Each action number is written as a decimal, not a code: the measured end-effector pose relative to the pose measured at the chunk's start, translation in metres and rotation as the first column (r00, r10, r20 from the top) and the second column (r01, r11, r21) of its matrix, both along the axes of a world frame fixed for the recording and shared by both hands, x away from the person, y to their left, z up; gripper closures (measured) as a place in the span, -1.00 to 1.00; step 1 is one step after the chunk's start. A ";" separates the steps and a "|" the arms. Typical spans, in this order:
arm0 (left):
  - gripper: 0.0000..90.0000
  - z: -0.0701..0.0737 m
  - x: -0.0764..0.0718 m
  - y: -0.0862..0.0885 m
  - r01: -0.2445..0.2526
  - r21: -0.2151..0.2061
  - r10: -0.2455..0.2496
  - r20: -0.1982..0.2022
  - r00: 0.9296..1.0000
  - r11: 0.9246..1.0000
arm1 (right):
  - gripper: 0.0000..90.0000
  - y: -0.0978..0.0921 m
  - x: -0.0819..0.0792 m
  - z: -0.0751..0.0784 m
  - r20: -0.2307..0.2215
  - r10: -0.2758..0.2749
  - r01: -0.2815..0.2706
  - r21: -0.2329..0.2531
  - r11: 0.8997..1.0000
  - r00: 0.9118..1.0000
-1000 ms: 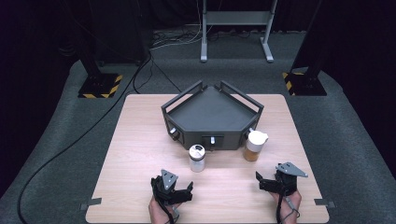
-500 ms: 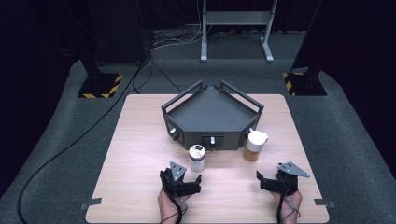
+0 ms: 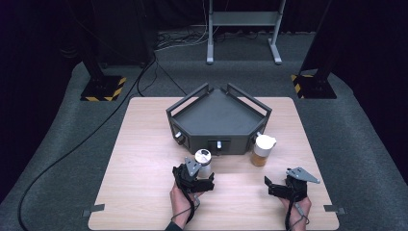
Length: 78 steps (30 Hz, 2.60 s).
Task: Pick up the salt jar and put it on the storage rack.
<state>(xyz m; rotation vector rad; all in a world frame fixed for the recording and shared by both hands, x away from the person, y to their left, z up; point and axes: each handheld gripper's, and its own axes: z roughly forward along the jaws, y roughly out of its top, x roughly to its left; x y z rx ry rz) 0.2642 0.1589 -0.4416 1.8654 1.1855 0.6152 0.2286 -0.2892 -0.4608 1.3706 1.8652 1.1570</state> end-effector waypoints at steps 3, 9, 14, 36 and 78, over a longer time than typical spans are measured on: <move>-1.00 0.001 0.007 -0.003 0.006 0.009 -0.006 -0.009 1.000 1.000 | -1.00 0.000 0.000 0.000 0.000 0.001 -0.001 -0.001 1.000 1.000; -1.00 0.000 0.017 -0.010 0.006 0.018 -0.006 -0.021 1.000 1.000 | -1.00 0.000 0.000 0.000 -0.001 0.005 -0.005 -0.002 1.000 1.000; -0.89 0.000 0.028 -0.009 0.018 0.004 -0.017 -0.059 0.998 1.000 | -1.00 -0.001 0.000 0.000 0.002 0.006 -0.006 0.005 1.000 1.000; -0.30 -0.006 0.038 -0.001 0.079 0.035 -0.077 -0.062 0.995 0.996 | -1.00 -0.002 0.000 0.000 0.003 0.014 -0.014 0.004 1.000 1.000; -0.29 0.016 0.031 0.043 0.058 0.041 -0.057 -0.039 0.998 0.997 | -1.00 -0.002 0.002 0.001 -0.004 0.022 -0.022 -0.004 1.000 1.000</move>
